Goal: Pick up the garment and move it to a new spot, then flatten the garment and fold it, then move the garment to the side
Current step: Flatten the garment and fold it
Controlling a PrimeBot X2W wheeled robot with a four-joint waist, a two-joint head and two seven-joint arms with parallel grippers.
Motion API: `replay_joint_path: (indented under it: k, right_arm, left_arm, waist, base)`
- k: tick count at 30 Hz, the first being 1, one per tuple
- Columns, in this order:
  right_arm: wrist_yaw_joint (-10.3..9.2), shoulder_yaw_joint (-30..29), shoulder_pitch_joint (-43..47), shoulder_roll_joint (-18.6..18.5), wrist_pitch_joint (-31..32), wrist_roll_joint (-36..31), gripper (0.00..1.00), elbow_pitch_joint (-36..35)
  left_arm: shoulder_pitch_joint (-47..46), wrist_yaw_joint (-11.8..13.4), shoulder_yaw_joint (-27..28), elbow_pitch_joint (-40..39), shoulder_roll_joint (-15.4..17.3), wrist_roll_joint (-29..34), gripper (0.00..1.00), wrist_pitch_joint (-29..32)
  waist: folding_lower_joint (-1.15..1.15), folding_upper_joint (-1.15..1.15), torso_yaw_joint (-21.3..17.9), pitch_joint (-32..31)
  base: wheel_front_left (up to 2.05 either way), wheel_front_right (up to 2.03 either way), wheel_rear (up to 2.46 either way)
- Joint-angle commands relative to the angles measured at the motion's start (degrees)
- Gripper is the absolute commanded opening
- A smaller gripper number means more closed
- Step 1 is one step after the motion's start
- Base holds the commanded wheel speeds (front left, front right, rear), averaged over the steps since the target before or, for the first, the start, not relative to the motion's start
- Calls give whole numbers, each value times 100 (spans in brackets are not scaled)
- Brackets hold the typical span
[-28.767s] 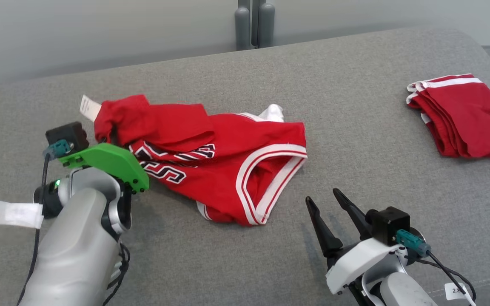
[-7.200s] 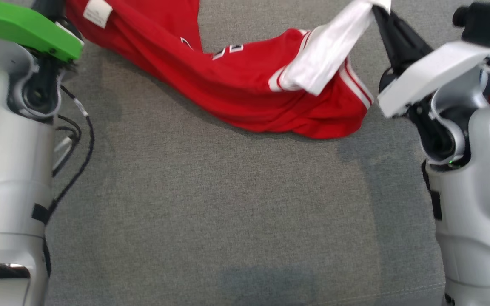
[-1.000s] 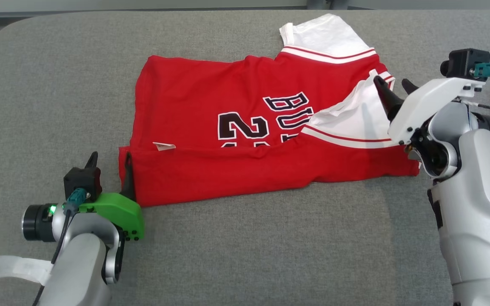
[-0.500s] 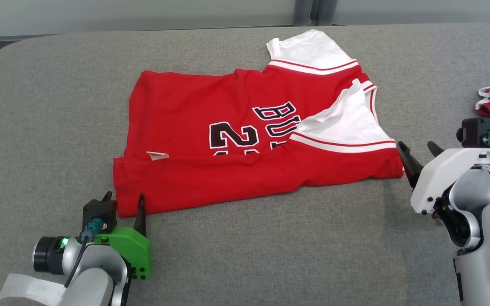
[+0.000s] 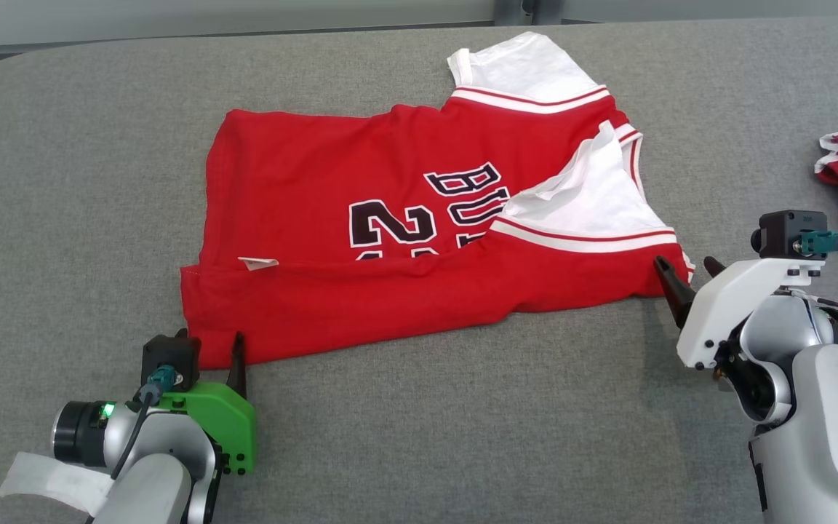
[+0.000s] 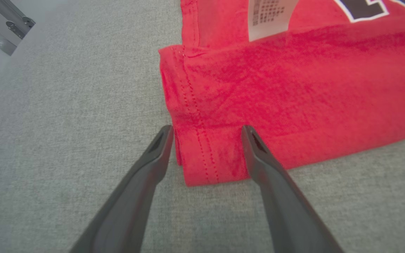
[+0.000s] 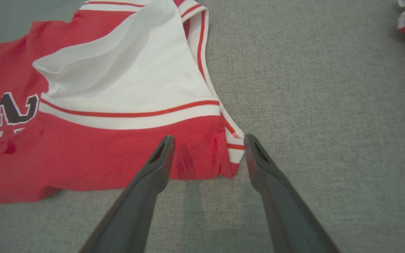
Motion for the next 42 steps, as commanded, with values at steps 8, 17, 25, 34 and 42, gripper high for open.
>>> replay_joint_path:
  k: [8,17,25,34,42]
  right_arm:
    - [-1,-22,-159,4,-18,-57,100,286]
    - [-1,-6,-80,9,-44,-8,0,363]
    - [-1,-45,44,11,-108,132,0,274]
    - [-1,-119,835,5,-29,641,0,-484]
    - [-1,-227,1730,-23,351,823,0,-1454]
  left_arm:
    - [-128,-23,-35,35,14,-73,100,92]
    - [-77,-139,-122,64,21,-210,0,249]
    - [10,-216,-90,61,25,-369,0,273]
    - [462,-226,-51,-331,162,-576,0,266]
    - [883,-196,-59,-803,312,-699,0,441]
  waist:
    - [0,0,86,70]
    - [0,0,59,90]
    - [0,0,40,4]
    - [0,0,48,-377]
    - [0,0,-15,-607]
  base:
    - [0,0,0]
    - [0,0,0]
    - [0,0,0]
    - [0,0,0]
    - [0,0,0]
